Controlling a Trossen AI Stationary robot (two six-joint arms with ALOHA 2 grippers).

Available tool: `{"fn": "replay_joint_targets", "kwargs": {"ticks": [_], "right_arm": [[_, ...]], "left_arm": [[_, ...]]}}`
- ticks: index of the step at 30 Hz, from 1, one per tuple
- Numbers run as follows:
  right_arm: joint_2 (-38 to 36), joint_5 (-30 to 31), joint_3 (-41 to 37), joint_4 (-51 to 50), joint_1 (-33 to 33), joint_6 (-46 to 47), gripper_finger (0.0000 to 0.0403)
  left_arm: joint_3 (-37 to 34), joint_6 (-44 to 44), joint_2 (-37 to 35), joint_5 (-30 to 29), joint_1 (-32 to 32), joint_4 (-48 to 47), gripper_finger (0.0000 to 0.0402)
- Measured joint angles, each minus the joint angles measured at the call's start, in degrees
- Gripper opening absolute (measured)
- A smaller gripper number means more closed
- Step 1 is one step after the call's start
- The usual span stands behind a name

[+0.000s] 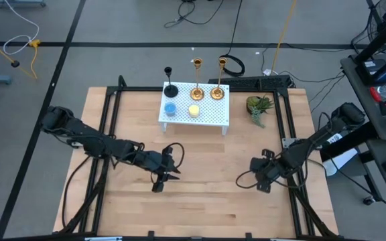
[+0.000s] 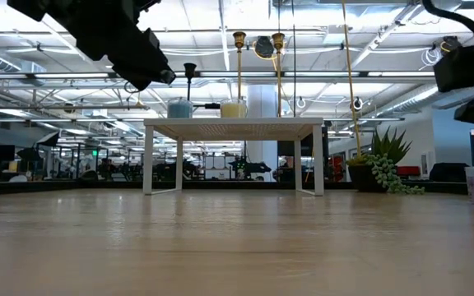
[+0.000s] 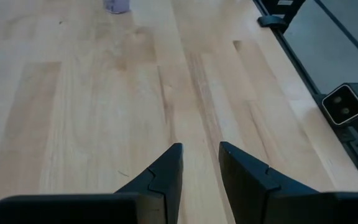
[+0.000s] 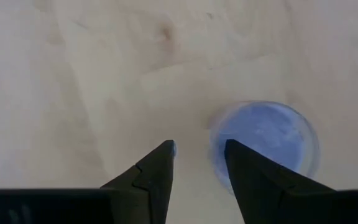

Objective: Pick & Place candle stick holders
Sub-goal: Put the purple scented candle on the shelf

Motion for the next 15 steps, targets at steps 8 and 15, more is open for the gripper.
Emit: {"fn": "replay_joint_targets", "kwargs": {"ticks": [8, 15], "right_arm": [[-0.20, 0.90, -2.63, 0.19, 0.02, 0.34, 0.0100], [-0.16, 5.23, -2.75, -0.46, 0.01, -2.60, 0.0011]], "left_arm": [[0.00, -0.30, 0.00, 0.02, 0.27, -0.03, 0.0111], [0.02, -0.31, 0.00, 0.02, 0.27, 0.03, 0.0111]]}}
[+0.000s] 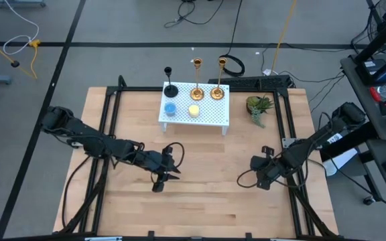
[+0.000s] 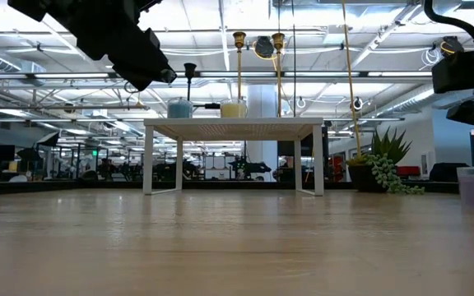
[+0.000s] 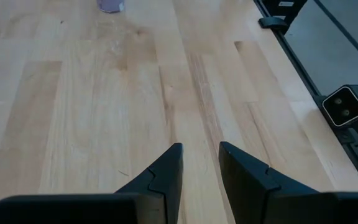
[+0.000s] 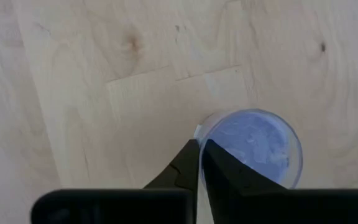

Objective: Pick & Place candle stick holders
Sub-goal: Put the purple scented candle on the shelf

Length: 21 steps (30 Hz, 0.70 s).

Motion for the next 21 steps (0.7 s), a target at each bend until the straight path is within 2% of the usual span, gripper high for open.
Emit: {"fn": "replay_joint_targets", "kwargs": {"ticks": [6, 9, 13, 16, 21], "right_arm": [[-0.72, -0.71, -0.13, 2.60, -0.12, 2.76, 0.0007], [-1.99, -0.98, -0.36, 7.51, -0.14, 4.05, 0.0005], [-3.94, -0.42, -0.37, 23.25, -0.99, 1.31, 0.0003], [-5.04, 1.99, -0.34, 39.44, -1.55, -5.95, 0.0003], [-5.64, 0.49, 0.20, 60.08, -4.13, -21.15, 0.0002]], "left_arm": [[0.03, -3.58, -1.78, -0.04, -0.99, -0.15, 0.0111], [0.09, -4.09, -4.84, 0.00, -2.52, -1.59, 0.0111], [0.10, -4.09, -10.23, -0.94, -4.40, -3.79, 0.0111], [0.09, -3.65, -13.94, -2.48, -5.75, -4.62, 0.0111], [0.09, -1.91, -18.71, -5.47, -7.46, -7.16, 0.0111]]}}
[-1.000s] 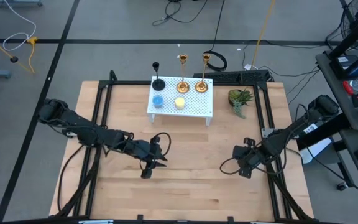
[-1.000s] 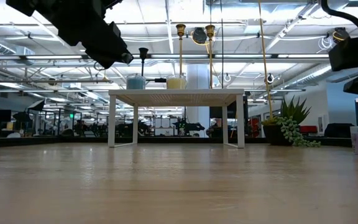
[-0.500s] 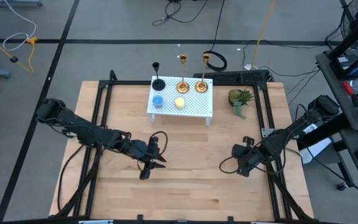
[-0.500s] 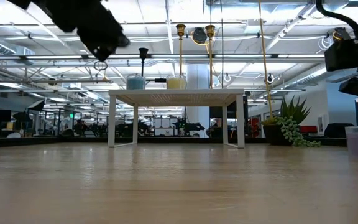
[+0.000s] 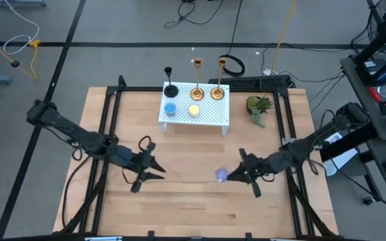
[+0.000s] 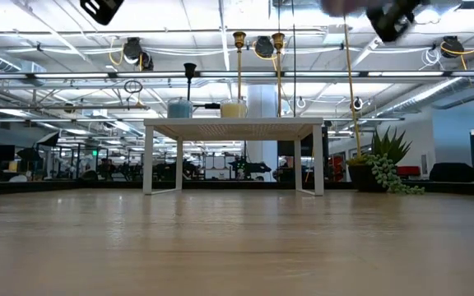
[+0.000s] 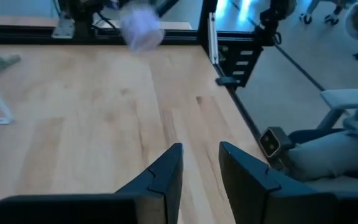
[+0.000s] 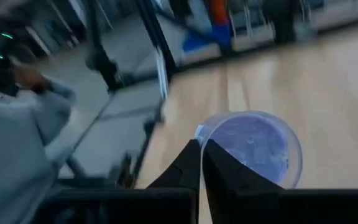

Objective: Pick & Place candle stick holders
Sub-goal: Put the purple scented candle on the shelf

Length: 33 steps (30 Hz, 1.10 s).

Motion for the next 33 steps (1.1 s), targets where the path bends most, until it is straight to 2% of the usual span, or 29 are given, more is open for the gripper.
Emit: {"fn": "replay_joint_targets", "kwargs": {"ticks": [4, 8, 14, 19, 22, 26, 33], "right_arm": [[0.01, 0.11, 5.18, 3.62, -2.96, -11.60, 0.0001], [0.26, 0.22, 14.29, -5.44, -6.88, -19.58, 0.0001], [3.44, 1.00, 29.69, -25.38, -15.45, -19.45, 0.0001], [7.89, 3.16, 38.61, -40.31, -24.72, -15.83, 0.0000], [10.35, 3.05, 40.11, -48.06, -30.40, -14.00, 0.0000], [12.83, -3.11, 40.09, -53.86, -36.95, -11.56, 0.0000], [17.62, -8.92, 40.11, -55.36, -42.27, -11.90, 0.0000]], "left_arm": [[0.00, 1.82, -2.19, -4.10, -1.14, -1.84, 0.0111], [0.00, 2.36, -2.53, -6.95, -1.81, -3.15, 0.0111], [-0.02, 2.34, -2.36, -7.25, -2.07, -5.05, 0.0111], [-0.02, 2.36, -2.36, -9.59, -2.07, -5.10, 0.0111], [-0.02, 2.34, -2.36, -10.27, -2.03, -5.81, 0.0111], [-0.04, 2.34, -2.36, -10.29, -2.05, -6.41, 0.0111], [-0.04, 3.18, -2.33, -10.31, -2.03, -6.55, 0.0111]]}}
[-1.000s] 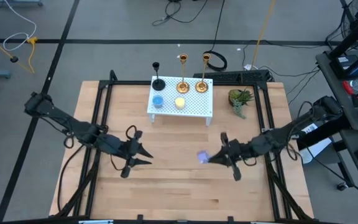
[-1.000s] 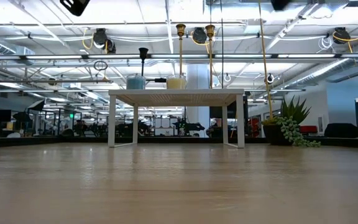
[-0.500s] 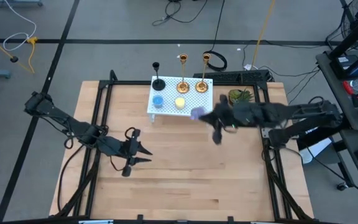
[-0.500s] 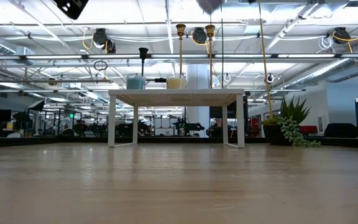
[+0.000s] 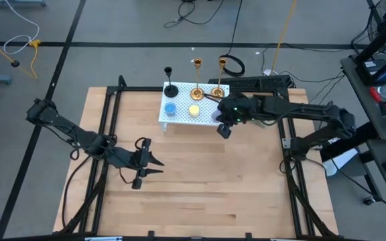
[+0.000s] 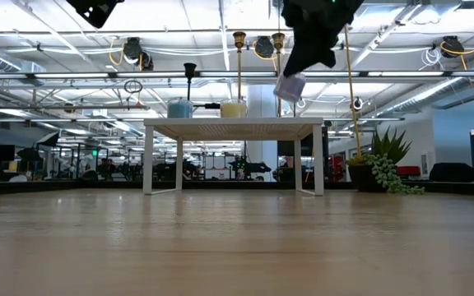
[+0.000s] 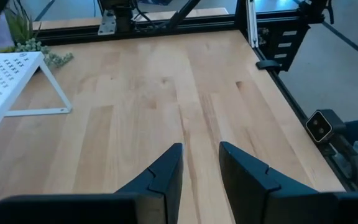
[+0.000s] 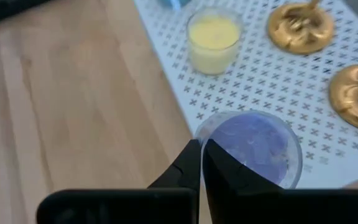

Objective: Pick & Place candle stick holders
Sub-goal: Put the purple scented candle on the shelf

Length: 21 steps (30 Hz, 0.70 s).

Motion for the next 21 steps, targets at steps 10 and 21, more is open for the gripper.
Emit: {"fn": "replay_joint_targets", "kwargs": {"ticks": [10, 21], "right_arm": [[5.39, -0.04, 0.00, -0.28, -2.38, -2.75, 0.0002], [6.61, 0.09, 0.13, 0.39, -4.11, -5.68, 0.0003]], "left_arm": [[0.00, 0.13, 0.00, 0.01, 0.00, -0.12, 0.0111], [0.00, -0.41, 0.00, 0.00, 0.00, -0.12, 0.0111]]}}
